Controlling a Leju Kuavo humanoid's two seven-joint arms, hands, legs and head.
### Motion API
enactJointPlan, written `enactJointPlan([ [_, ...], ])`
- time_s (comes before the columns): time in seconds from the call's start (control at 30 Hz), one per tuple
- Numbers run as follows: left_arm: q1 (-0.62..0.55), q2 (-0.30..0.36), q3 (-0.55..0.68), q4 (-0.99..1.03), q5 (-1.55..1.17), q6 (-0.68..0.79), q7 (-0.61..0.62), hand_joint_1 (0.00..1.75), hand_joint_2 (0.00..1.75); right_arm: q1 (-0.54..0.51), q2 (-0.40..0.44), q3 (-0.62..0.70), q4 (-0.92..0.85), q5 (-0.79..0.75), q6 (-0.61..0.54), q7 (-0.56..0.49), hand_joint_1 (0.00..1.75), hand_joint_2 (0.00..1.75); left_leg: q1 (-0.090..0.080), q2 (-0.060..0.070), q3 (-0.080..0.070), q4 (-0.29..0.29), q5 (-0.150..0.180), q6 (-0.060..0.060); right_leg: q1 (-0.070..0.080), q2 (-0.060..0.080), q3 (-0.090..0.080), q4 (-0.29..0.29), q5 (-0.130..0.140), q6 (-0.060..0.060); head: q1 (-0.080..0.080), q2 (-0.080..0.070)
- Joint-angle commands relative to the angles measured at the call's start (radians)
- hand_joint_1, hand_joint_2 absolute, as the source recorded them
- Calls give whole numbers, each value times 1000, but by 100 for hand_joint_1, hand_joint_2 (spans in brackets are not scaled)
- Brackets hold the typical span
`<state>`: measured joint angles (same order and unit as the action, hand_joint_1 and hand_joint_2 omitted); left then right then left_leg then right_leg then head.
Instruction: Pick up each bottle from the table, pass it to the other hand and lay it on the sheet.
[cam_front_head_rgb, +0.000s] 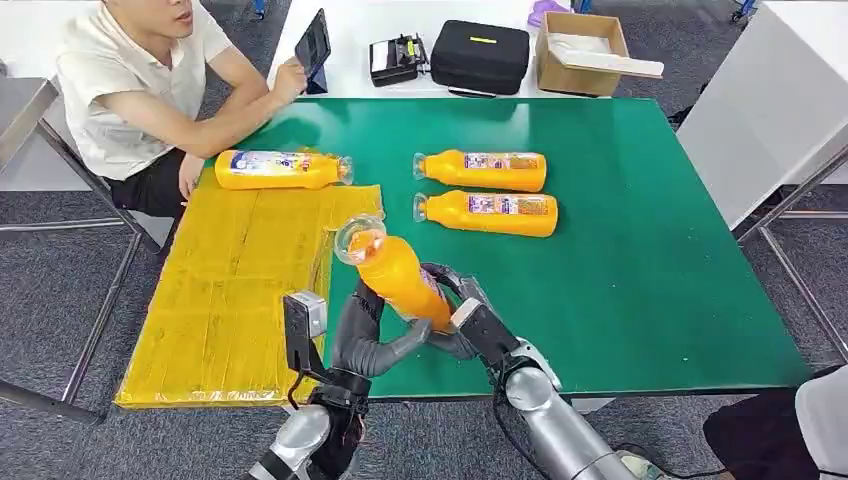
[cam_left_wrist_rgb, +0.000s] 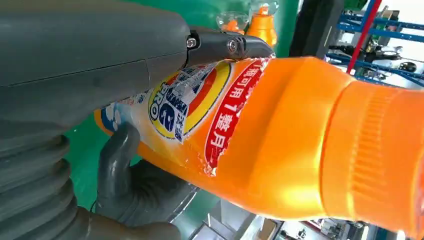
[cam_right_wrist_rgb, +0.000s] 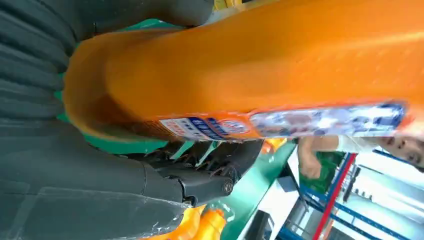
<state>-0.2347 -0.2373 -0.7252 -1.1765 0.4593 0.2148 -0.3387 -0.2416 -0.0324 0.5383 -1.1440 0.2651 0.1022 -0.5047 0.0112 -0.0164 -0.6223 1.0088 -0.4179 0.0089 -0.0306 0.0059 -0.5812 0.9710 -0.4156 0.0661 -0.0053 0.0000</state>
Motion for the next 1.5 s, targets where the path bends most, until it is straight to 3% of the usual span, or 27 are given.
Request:
enactJointPlan([
  [0.03,-36,37,-47,29,3,-20,9,0,175,-77,15,60,128,-1,-8,11,175,175,0,3,3,0,-1,0,1,2,2,-1,0,-3,0,0],
  [0.17,-37,45,-45,13,0,-43,6,0,175,-76,34,57,136,-34,4,-1,175,175,1,5,7,1,-3,0,3,1,7,0,-2,-7,0,0],
  [0.37,-42,31,14,7,33,-49,-1,0,175,-86,-3,100,152,24,-11,15,175,175,0,2,2,0,-1,0,1,1,1,0,0,-2,0,0],
  [0.53,-81,4,56,56,-53,100,-53,0,175,-74,-5,144,140,113,-89,41,175,175,1,1,2,0,-1,0,1,-1,1,-1,-1,-3,0,0],
  [0.67,-100,-21,96,92,-24,97,-45,0,175,-87,-6,188,128,188,-129,70,175,175,0,2,2,0,-1,0,1,1,1,0,0,-3,0,0],
  [0.7,-105,-22,104,99,2,72,-24,12,175,-92,1,197,129,197,-138,74,175,175,1,3,3,1,-1,0,1,1,2,0,-1,-4,0,0],
  [0.73,-105,-18,106,101,12,56,-17,35,175,-94,5,202,129,198,-142,76,175,175,0,2,2,0,-1,0,1,1,1,0,0,-3,0,0],
  [0.77,-105,-17,107,102,11,53,-18,150,175,-98,4,208,130,213,-153,85,175,175,1,3,4,1,-2,0,2,1,3,0,-1,-5,0,0],
  [0.8,-103,-15,111,104,19,36,-17,175,175,-102,4,215,130,208,-152,84,175,175,0,2,2,0,-1,0,1,1,1,0,0,-2,0,0],
  [0.93,-96,-20,114,91,32,4,-23,175,175,-80,9,192,103,106,-93,43,175,175,0,2,1,0,-1,0,1,1,1,0,0,-2,0,0],
  [1.33,-95,3,75,110,120,-121,50,175,175,-71,21,144,57,17,-71,-7,175,175,0,3,3,0,-1,0,1,1,2,0,-1,-3,0,0],
  [1.37,-94,4,71,107,111,-116,36,175,175,-64,23,132,42,2,-72,-12,152,175,0,3,4,0,-2,0,1,1,3,0,-1,-4,0,0],
  [1.4,-94,3,73,106,113,-114,34,175,175,-63,20,129,32,1,-73,-12,98,175,0,2,3,0,-1,0,1,1,2,0,-1,-3,0,0],
  [1.43,-94,3,78,101,117,-106,28,175,175,-55,23,115,20,-8,-81,-8,7,175,0,2,1,0,-1,0,0,0,1,0,-1,-3,0,0],
  [1.5,-93,9,80,83,119,-103,26,175,175,-48,23,108,15,-12,-84,-3,0,175,0,3,2,0,-1,0,1,1,1,0,-1,-3,0,0],
])
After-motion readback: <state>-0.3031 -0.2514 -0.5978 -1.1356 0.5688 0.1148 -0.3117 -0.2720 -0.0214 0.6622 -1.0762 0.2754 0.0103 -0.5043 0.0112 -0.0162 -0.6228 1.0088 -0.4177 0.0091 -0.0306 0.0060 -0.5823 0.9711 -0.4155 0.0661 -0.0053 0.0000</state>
